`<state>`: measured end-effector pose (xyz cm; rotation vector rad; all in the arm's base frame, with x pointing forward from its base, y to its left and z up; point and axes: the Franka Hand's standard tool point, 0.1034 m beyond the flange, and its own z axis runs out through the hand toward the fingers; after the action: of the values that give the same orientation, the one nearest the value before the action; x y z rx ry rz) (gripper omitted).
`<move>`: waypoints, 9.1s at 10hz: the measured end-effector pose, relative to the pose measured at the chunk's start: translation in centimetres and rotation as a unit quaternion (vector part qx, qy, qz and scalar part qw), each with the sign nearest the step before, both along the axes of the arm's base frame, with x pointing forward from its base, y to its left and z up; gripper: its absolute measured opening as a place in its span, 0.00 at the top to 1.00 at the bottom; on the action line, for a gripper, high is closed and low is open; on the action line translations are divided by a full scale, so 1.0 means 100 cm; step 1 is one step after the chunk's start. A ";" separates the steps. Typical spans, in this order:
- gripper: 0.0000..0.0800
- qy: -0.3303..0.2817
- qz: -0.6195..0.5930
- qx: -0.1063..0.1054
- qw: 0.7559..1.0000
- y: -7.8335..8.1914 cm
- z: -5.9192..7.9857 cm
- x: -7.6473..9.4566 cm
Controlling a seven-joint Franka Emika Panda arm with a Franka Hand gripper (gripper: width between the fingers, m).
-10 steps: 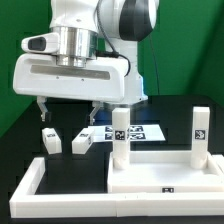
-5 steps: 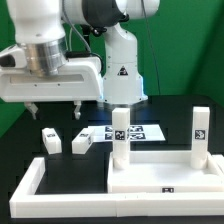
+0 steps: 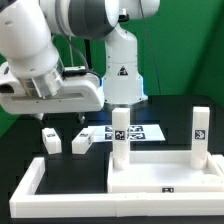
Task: Assemble desk
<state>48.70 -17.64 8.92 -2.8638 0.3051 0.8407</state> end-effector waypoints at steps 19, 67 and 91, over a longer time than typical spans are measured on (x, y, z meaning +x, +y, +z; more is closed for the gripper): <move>0.19 0.109 -0.047 0.017 0.993 0.028 -0.051 -0.050; 0.64 -0.541 -0.094 -0.136 0.824 0.219 0.077 0.120; 0.64 -0.538 -0.053 -0.156 0.827 0.256 0.048 0.142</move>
Offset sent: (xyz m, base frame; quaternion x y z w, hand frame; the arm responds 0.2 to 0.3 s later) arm 0.0000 0.0000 0.0000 0.0000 0.0000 0.0000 1.0000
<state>62.94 7.93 13.72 -3.0033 0.4455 -0.9561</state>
